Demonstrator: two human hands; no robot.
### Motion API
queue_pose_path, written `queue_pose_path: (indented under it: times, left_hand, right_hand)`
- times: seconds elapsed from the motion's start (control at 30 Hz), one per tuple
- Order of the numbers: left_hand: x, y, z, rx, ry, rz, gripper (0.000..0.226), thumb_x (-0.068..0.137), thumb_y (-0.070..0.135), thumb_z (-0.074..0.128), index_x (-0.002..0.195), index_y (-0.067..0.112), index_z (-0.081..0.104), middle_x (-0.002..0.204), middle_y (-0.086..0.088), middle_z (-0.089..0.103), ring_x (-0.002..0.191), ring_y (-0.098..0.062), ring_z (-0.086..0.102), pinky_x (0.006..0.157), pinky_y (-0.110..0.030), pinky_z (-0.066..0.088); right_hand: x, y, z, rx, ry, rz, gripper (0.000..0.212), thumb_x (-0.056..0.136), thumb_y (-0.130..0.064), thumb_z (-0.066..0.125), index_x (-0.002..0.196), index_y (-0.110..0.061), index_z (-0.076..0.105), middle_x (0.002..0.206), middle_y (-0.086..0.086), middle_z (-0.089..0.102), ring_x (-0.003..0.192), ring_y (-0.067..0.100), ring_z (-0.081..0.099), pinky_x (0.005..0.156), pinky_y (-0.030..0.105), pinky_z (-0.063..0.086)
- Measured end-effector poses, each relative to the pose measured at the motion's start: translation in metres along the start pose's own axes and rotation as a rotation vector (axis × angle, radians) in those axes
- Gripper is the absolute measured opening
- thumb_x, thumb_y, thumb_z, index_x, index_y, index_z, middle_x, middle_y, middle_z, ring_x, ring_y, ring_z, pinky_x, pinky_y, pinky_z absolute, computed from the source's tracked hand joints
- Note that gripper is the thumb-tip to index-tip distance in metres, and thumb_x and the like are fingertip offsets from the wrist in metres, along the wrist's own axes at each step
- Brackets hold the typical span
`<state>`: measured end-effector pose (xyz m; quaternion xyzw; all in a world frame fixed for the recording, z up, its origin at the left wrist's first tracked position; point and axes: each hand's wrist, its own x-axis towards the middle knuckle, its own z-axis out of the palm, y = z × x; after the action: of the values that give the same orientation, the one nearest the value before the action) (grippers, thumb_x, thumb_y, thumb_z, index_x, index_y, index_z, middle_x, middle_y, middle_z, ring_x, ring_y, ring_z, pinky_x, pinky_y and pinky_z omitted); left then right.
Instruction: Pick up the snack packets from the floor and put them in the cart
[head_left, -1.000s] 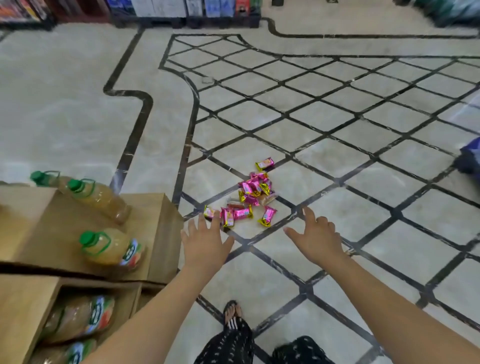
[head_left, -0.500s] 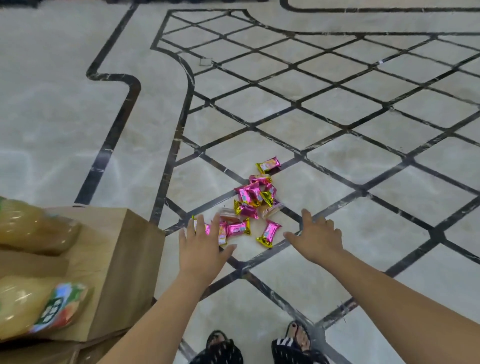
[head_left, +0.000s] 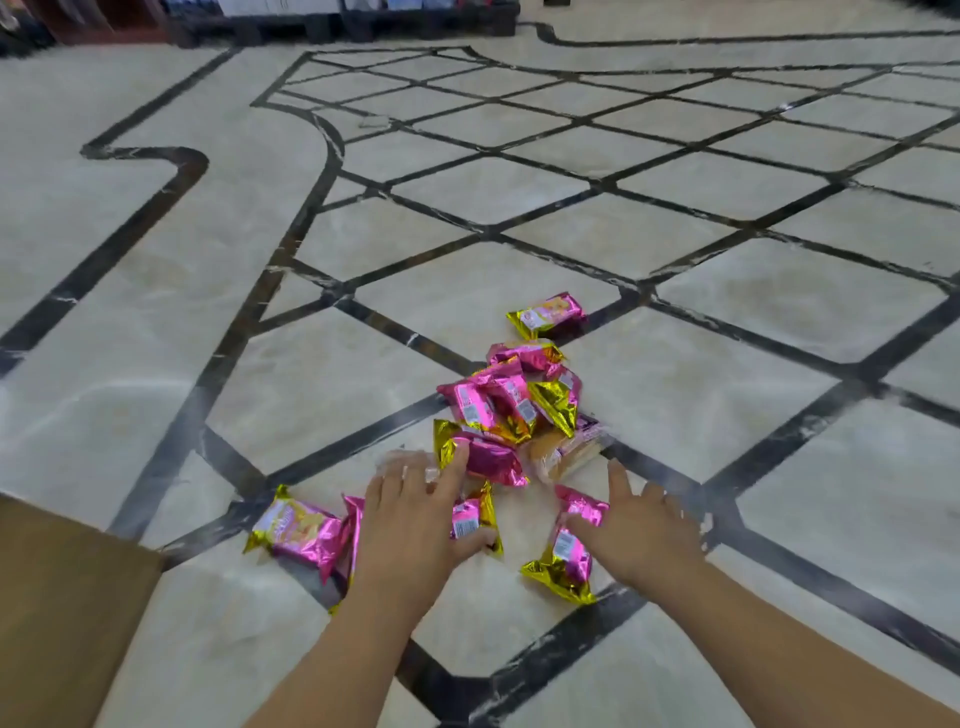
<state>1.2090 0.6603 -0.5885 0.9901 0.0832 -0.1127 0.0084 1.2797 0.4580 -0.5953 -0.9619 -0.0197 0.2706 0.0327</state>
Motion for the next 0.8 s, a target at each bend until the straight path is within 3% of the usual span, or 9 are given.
queue_pose_path:
  times: [0.2,0.3,0.4,0.47,0.57,0.67,0.8]
  left_hand:
    - [0.048,-0.022,0.080,0.024,0.112,0.093,0.095,0.076,0.084,0.022,0.156,0.038,-0.003,0.152,-0.007,0.035,0.143,-0.029,0.027,0.116,-0.043,0.024]
    - [0.049,-0.032,0.100,0.071,0.040,0.181,0.091,0.080,0.082,0.025,0.154,0.041,-0.007,0.146,-0.004,0.040,0.136,-0.027,0.034,0.114,-0.042,0.027]
    - [0.047,-0.043,0.115,0.037,0.060,0.240,0.089,0.078,0.082,0.023,0.154,0.044,-0.003,0.135,-0.008,0.049,0.125,-0.031,0.046,0.105,-0.044,0.035]
    - [0.041,-0.042,0.129,0.051,0.052,0.268,0.087,0.080,0.081,0.028,0.151,0.047,-0.007,0.123,-0.011,0.053,0.112,-0.032,0.052,0.095,-0.043,0.041]
    - [0.050,-0.041,0.137,0.136,-0.037,0.266,0.091,0.085,0.073,0.048,0.151,0.049,-0.010,0.130,-0.009,0.043,0.120,-0.028,0.044,0.100,-0.040,0.037]
    - [0.055,-0.042,0.136,0.133,-0.089,0.274,0.096,0.086,0.068,0.054,0.149,0.051,-0.015,0.134,-0.010,0.040,0.121,-0.028,0.042,0.094,-0.038,0.042]
    - [0.051,-0.031,0.148,0.070,-0.145,0.219,0.096,0.090,0.064,0.052,0.149,0.045,-0.022,0.129,-0.018,0.048,0.116,-0.032,0.047,0.091,-0.038,0.041]
  right_hand:
    - [0.069,-0.001,0.063,0.006,0.088,-0.009,0.093,0.083,-0.082,0.029,0.153,-0.025,0.007,0.142,0.020,0.039,0.130,0.037,0.038,0.100,0.047,0.036]
    - [0.073,-0.002,0.081,-0.086,0.077,-0.026,0.095,0.079,-0.085,0.033,0.152,-0.030,0.007,0.139,0.017,0.041,0.128,0.036,0.041,0.098,0.046,0.038]
    - [0.071,-0.001,0.084,-0.010,0.071,-0.021,0.101,0.073,-0.089,0.037,0.151,-0.034,0.006,0.136,0.017,0.044,0.124,0.037,0.045,0.094,0.046,0.042]
    - [0.071,-0.002,0.094,0.004,0.036,-0.009,0.107,0.069,-0.091,0.039,0.152,-0.036,0.000,0.142,0.018,0.040,0.127,0.039,0.044,0.094,0.048,0.044]
    - [0.079,-0.006,0.110,0.048,0.033,0.004,0.112,0.068,-0.090,0.043,0.151,-0.037,-0.012,0.152,0.019,0.031,0.134,0.040,0.038,0.096,0.049,0.044]
    - [0.083,-0.004,0.119,0.155,-0.032,-0.011,0.115,0.075,-0.076,0.057,0.150,-0.033,-0.019,0.152,0.021,0.032,0.139,0.040,0.033,0.102,0.048,0.041]
    - [0.085,-0.002,0.120,0.380,-0.066,0.035,0.107,0.082,-0.040,0.065,0.149,-0.039,-0.019,0.144,0.030,0.027,0.126,0.043,0.041,0.100,0.044,0.042]
